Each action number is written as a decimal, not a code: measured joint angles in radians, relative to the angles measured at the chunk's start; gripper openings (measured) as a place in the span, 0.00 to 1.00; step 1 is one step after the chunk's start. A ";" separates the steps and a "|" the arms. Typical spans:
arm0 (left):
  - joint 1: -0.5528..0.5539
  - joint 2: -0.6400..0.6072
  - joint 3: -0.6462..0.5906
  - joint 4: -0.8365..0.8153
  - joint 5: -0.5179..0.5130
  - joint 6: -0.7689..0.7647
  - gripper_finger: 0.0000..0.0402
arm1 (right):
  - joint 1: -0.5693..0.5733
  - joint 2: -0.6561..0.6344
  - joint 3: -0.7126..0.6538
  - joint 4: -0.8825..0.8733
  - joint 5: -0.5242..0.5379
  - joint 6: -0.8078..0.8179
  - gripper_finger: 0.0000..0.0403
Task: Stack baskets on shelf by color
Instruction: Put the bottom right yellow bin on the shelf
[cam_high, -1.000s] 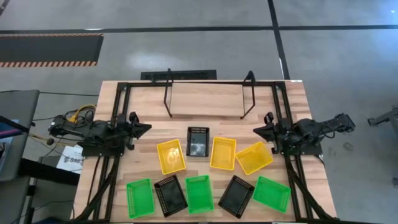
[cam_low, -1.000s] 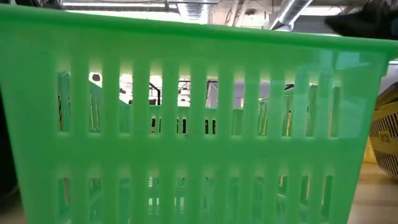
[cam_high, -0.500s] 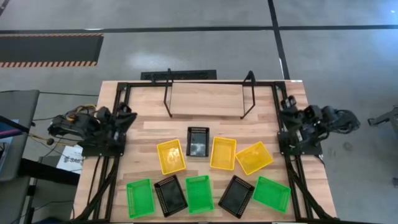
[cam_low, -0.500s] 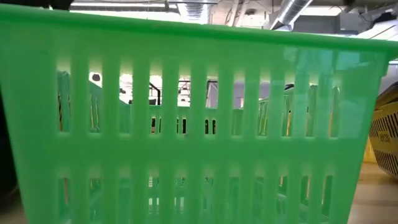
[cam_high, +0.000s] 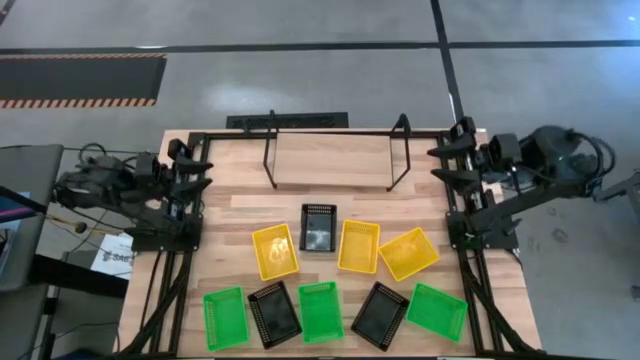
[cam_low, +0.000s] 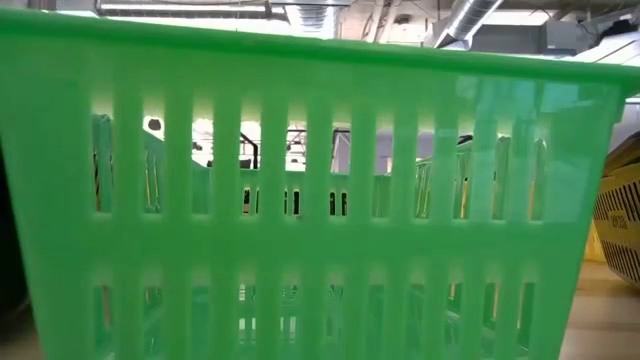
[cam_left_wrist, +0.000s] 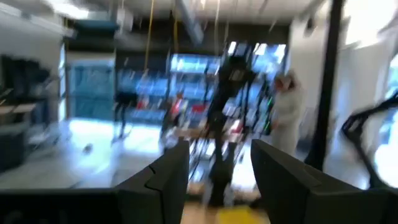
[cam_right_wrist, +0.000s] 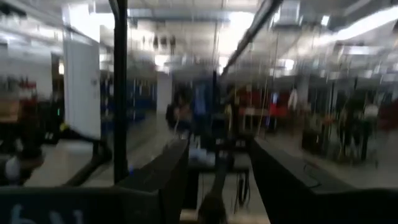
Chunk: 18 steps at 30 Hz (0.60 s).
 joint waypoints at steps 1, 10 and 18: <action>0.000 0.021 0.043 -0.055 -0.018 -0.002 0.39 | 0.000 0.029 0.064 -0.079 0.001 0.023 0.46; 0.000 0.134 0.260 -0.343 -0.098 -0.059 0.37 | -0.001 0.275 0.477 -0.703 0.098 0.313 0.44; 0.000 0.141 0.271 -0.372 -0.136 -0.072 0.37 | -0.001 0.446 0.542 -1.272 0.075 0.803 0.44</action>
